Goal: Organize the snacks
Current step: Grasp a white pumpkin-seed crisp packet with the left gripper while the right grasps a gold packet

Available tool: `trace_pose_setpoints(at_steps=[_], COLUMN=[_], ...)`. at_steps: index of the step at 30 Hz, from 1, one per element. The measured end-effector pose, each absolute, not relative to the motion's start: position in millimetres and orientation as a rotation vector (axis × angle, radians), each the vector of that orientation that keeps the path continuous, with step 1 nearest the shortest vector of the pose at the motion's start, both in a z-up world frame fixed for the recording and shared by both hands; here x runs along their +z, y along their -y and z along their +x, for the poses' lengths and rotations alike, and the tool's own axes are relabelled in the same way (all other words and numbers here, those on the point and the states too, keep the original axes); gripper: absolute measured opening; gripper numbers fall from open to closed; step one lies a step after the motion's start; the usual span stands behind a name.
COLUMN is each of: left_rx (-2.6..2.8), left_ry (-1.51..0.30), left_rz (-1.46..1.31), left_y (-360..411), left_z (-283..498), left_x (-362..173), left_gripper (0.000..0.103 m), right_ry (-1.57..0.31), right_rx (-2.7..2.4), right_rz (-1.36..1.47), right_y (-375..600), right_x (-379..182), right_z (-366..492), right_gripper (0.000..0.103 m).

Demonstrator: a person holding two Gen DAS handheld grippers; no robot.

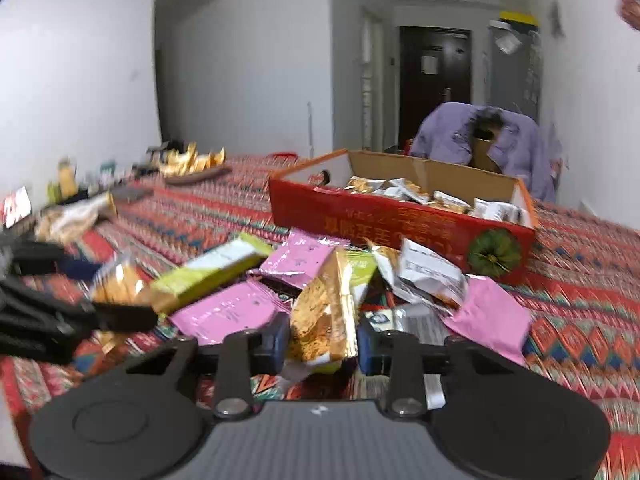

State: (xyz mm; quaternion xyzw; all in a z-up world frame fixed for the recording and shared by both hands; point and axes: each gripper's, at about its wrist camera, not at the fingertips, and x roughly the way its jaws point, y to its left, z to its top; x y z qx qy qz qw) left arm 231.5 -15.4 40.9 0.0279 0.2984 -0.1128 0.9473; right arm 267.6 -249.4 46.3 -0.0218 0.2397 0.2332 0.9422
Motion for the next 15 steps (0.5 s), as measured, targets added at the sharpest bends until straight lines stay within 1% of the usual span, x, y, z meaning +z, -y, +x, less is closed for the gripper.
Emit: trace_pose_setpoints(at_steps=[1,4,9,15], left_rx=[-0.232,-0.239,-0.263,-0.279], left_ry=[-0.607,-0.6,-0.577,-0.572], left_rz=[0.049,0.038,0.036,0.031], left_y=[14.7,15.4,21.3,24.9], left_z=[228.3,223.7,223.3,229.7], left_x=[41.4,44.4,51.5,53.5], left_gripper=[0.063,0.063,0.063,0.063], right_ry=[-0.486,-0.473,-0.47,-0.512], right_rx=[0.466,0.452,0.452,0.477], right_rz=[-0.025,0.025,0.072,0.098], right_y=[255.9,272.1,286.5,285.4], right_x=[49.1,54.5,57.9,49.6], right_z=[260.0,243.8,230.7,232.6], right_gripper=[0.013,0.008,0.006,0.002])
